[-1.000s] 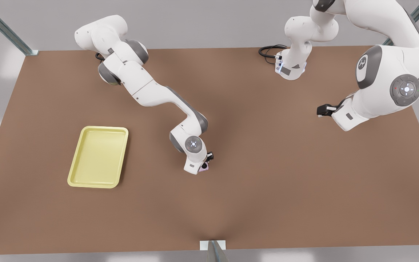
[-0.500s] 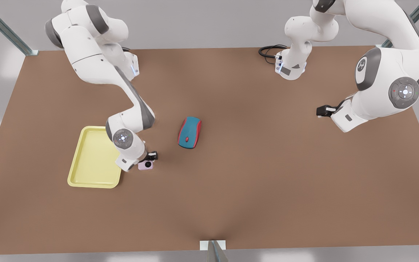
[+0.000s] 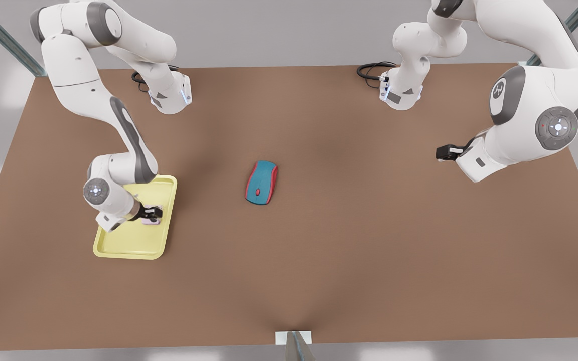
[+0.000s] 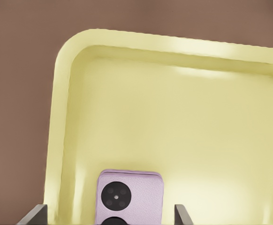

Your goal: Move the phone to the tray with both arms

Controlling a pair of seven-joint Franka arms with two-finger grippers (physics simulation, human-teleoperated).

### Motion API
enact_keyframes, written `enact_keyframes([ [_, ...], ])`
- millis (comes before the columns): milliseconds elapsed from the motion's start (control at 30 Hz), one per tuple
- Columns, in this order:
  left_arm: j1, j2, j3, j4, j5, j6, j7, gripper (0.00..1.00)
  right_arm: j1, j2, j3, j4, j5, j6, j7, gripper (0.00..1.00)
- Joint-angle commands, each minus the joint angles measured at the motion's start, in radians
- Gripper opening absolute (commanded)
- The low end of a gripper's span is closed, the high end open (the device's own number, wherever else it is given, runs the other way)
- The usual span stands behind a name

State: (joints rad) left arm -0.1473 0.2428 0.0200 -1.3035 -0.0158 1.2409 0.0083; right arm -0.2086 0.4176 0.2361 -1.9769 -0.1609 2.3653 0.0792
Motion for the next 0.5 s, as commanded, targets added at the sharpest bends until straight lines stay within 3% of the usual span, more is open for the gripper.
enact_keyframes([
  [0, 0.000, 0.000, 0.000, 0.001, 0.000, -0.001, -0.002, 1.00, 0.020, -0.005, 0.005, 0.120, 0.001, -0.221, -0.179, 1.00],
  [67, 0.000, -0.002, 0.000, 0.000, 0.000, -0.007, -0.005, 1.00, 0.084, -0.042, 0.006, 0.416, 0.001, -0.607, -0.099, 1.00],
  [133, 0.000, -0.002, 0.000, 0.001, 0.004, -0.038, -0.004, 1.00, 0.092, -0.189, 0.012, 0.469, 0.055, -0.796, -0.047, 1.00],
  [167, 0.000, 0.004, -0.003, 0.001, 0.036, -0.041, -0.004, 1.00, 0.077, -0.192, 0.003, 0.516, 0.099, -0.872, -0.042, 1.00],
  [233, 0.000, 0.004, -0.008, 0.003, 0.046, -0.044, 0.001, 1.00, 0.074, -0.226, -0.029, 0.465, 0.112, -0.804, -0.042, 1.00],
  [267, 0.000, 0.004, -0.005, 0.004, 0.046, -0.058, -0.002, 1.00, 0.136, -0.278, -0.125, 0.389, 0.110, -0.772, -0.042, 1.00],
  [300, 0.000, 0.004, -0.005, 0.006, 0.043, -0.067, -0.002, 1.00, 0.175, -0.298, -0.169, 0.362, 0.110, -0.764, -0.042, 1.00],
  [467, 0.000, 0.006, -0.003, 0.006, 0.043, -0.092, -0.004, 1.00, 0.181, -0.249, -0.161, 0.401, 0.110, -0.744, -0.042, 1.00],
])
